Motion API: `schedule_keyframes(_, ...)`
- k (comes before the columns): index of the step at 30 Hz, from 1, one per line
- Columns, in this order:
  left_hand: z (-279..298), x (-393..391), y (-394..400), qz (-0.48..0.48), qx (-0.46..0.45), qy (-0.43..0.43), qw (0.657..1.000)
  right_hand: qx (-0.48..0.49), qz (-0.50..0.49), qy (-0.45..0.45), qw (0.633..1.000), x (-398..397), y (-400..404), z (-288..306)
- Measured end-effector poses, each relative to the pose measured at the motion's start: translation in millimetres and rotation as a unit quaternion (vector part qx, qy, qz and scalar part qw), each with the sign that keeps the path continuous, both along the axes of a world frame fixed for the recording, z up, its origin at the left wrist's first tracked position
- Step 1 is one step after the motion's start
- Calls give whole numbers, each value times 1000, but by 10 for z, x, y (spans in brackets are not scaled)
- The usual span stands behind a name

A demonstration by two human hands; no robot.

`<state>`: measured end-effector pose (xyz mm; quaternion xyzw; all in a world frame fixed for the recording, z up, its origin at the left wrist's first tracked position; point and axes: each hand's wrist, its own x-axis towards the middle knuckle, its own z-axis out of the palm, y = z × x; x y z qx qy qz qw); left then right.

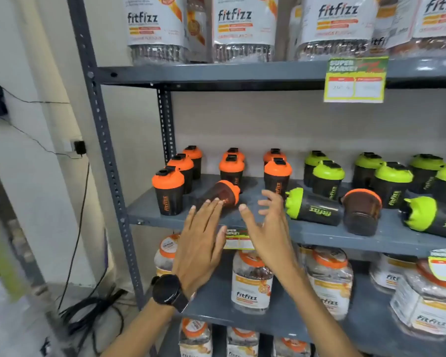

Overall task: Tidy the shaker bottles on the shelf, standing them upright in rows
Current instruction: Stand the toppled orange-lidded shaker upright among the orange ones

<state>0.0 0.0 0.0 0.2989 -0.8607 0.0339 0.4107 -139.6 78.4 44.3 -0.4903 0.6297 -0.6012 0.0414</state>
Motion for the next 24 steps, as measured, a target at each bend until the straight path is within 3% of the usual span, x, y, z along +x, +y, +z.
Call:
schedule_keyframes(4,-198,217,-354,61,45,-51,996,183,17,-71,980,-68,-575,40)
schedule_keyframes(11,-332,374,-794,64,68,-123,988,278,-38,-123,952,-134,-1456,133)
schedule_keyframes(17,-403,370,-906,55,52,-168,983,285,-62,-143,946,-18,-1713,132)
schedule_keyframes(24,-401,306,-979,38,30,-166,985,159,-28,-282,946,-122,-1553,76)
